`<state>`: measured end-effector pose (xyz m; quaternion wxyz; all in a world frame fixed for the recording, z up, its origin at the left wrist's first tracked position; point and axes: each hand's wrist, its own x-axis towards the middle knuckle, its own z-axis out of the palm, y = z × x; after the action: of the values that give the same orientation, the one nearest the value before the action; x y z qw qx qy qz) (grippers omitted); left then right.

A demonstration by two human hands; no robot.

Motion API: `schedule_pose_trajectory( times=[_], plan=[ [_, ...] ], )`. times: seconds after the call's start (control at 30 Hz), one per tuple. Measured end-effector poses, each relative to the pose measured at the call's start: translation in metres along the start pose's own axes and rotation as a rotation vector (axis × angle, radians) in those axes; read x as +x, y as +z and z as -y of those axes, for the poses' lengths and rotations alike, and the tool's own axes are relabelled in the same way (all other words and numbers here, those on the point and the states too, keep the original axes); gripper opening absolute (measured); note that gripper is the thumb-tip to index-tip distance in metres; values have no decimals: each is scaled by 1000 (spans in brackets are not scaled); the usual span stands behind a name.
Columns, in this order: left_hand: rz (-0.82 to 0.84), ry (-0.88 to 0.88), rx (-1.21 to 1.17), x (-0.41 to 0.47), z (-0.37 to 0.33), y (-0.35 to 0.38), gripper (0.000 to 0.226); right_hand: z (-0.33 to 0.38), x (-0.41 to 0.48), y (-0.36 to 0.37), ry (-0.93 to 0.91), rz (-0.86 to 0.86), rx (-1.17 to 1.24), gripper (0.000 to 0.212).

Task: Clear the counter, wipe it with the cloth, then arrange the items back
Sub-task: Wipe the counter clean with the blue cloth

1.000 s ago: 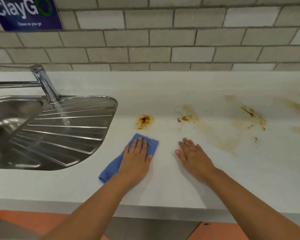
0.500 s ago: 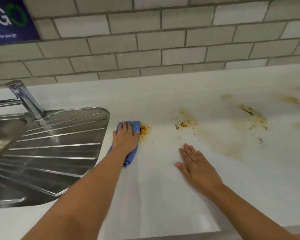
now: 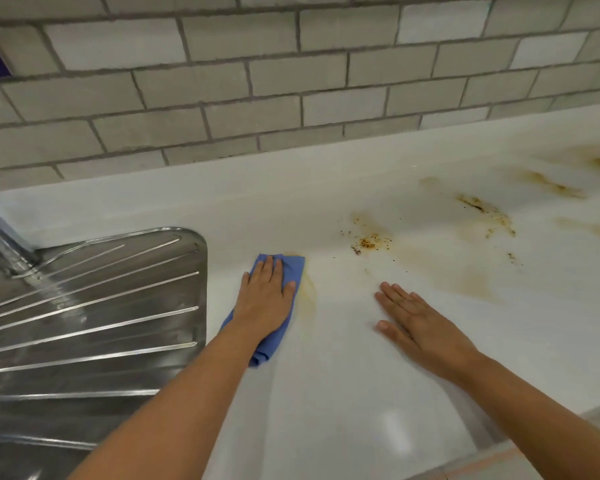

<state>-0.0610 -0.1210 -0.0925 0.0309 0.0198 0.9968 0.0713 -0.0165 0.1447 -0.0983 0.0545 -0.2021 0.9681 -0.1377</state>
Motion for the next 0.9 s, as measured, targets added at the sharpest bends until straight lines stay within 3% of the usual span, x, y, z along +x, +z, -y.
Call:
schedule_pose_trajectory(
  times=[0.2,0.4,0.7,0.9],
  plan=[
    [34,108,11,25,-13,0,58,7,-3,-5,64,-71,64,59],
    [49,320,-35,-39,-3,8,60,5,-4,0,68,-183,50,101],
    [9,69,83,73,1,-4,58,3,-1,2,101,-217,59,104],
    [24,313,25,-19,-60,13,67,3,-2,1,123,-305,60,100]
  ],
)
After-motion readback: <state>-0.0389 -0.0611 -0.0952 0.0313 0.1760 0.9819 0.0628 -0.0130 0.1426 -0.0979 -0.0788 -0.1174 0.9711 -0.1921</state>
